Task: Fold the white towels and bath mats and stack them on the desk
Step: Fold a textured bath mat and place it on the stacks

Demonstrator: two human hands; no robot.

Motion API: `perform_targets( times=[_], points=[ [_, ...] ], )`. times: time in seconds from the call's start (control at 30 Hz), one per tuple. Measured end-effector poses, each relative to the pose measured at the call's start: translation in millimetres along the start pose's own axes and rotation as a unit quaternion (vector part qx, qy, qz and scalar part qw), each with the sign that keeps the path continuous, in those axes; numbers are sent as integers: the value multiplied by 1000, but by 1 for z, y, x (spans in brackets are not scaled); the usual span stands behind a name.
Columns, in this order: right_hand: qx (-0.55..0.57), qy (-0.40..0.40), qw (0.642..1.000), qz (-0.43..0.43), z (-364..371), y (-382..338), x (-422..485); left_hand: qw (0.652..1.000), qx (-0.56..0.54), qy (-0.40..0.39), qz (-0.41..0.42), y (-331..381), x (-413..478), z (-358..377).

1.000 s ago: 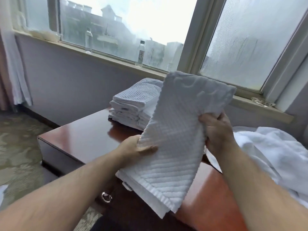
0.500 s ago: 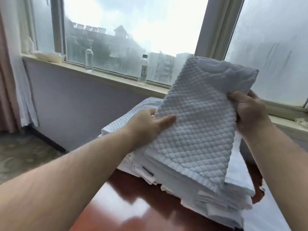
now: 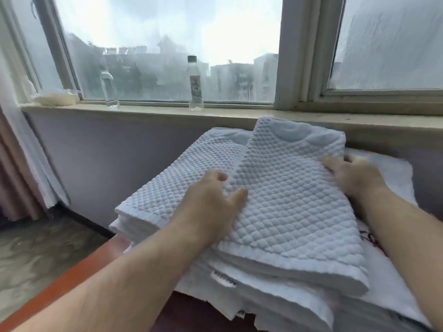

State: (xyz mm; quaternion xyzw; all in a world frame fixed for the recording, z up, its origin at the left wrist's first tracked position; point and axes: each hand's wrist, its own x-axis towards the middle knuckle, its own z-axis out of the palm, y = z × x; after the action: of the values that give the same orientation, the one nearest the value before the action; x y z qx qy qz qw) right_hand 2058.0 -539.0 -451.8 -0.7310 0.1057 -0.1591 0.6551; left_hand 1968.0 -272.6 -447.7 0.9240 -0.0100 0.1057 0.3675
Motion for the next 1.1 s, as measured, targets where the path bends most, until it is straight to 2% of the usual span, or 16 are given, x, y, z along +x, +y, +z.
perform_targets(
  times=[0.1,0.17,0.27,0.33,0.37,0.43,0.5,0.53,0.6,0.8,0.9,0.97,1.03,1.1],
  points=[
    [-101,28,993,-59,3,4,-2,999,36,19,34,5,5,-6],
    [-126,59,985,-107,5,0,-5,997,54,36,46,12,5,-9],
    [-153,61,979,-120,9,0,-7,983,158,74,62,18,7,-9],
    [-176,75,973,-126,11,-1,-10,968,201,92,115,23,10,-6],
    [-181,95,967,-149,11,-4,-15,966,201,79,141,25,11,-4],
    [-211,106,949,-209,8,-7,-22,965,208,-3,160,26,12,5],
    [-276,44,940,-197,5,-7,-23,955,247,-78,142,20,13,18],
    [-302,6,939,-165,5,-6,-21,953,257,-86,135,15,13,22],
    [-318,-28,940,-123,5,-5,-16,955,256,-76,131,10,15,28],
    [-394,-55,912,-98,11,-3,-2,955,265,-62,121,6,18,37],
    [-470,-144,867,-84,9,-12,-5,947,292,-78,109,11,15,36],
    [-487,-202,844,-100,-3,-24,-20,929,338,-103,105,19,14,29],
    [-495,-220,835,-101,-20,-37,-49,914,377,-117,98,31,6,21],
    [-526,-225,815,-97,-44,-48,-89,908,380,-123,125,43,-14,20]
  ],
)
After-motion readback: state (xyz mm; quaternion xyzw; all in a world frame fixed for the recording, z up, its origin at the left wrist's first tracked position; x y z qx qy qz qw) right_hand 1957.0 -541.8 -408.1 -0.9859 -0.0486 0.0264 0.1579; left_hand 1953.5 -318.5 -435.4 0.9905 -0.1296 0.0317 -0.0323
